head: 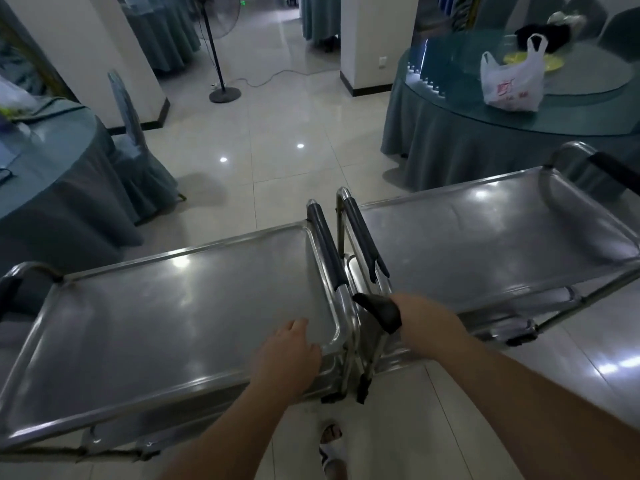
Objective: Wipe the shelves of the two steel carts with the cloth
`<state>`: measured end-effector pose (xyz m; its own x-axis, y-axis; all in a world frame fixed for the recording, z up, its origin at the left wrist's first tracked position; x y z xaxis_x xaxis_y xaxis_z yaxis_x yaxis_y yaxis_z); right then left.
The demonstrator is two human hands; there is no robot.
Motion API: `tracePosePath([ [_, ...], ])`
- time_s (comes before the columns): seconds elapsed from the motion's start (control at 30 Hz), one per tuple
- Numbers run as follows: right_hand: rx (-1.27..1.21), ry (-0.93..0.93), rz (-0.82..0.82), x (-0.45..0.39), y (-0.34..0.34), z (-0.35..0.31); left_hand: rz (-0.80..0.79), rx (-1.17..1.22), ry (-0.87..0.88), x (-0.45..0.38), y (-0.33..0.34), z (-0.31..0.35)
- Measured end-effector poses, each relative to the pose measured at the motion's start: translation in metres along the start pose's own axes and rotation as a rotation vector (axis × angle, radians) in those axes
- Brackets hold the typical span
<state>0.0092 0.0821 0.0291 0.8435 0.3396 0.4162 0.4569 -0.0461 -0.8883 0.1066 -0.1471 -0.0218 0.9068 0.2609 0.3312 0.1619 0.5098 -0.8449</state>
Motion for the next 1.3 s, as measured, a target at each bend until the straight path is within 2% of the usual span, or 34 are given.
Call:
tracePosePath([
  [0.07,0.05,0.02,0.005,-0.032,-0.012,-0.002,-0.012,0.011,0.025,-0.029,-0.003,0.005],
  [0.17,-0.016,0.072,0.0,-0.077,-0.035,-0.009,-0.03,0.009,0.052,-0.066,-0.007,0.01],
  [0.23,0.011,0.049,0.126,-0.102,-0.053,-0.012,-0.043,-0.001,0.061,-0.085,-0.01,0.01],
  [0.3,0.158,-0.04,0.294,-0.118,-0.059,-0.019,-0.052,-0.014,0.056,-0.099,-0.012,0.006],
  [0.4,0.149,-0.123,0.34,-0.139,-0.033,-0.026,-0.082,-0.036,0.026,-0.108,-0.009,-0.003],
  [0.53,0.258,-0.203,0.175,-0.154,0.054,-0.036,-0.101,-0.041,-0.03,-0.113,-0.002,-0.02],
  [0.63,0.27,-0.189,0.149,-0.15,0.095,-0.033,-0.102,-0.048,-0.069,-0.112,0.002,-0.026],
  [1.03,0.224,-0.294,0.049,-0.144,0.085,-0.031,-0.06,-0.027,-0.077,-0.118,0.002,0.019],
  [1.3,0.233,-0.343,-0.08,-0.145,0.053,-0.038,-0.003,-0.057,-0.057,-0.128,-0.02,0.041],
])
Point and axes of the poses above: each hand's wrist, its own x-axis away from the middle knuckle, its own y-axis out of the palm, z = x × y, the point moved 9 cm from there along -x, towards the middle knuckle, and after that the axes turned 7 degrees about x, right-handed, at the moved point
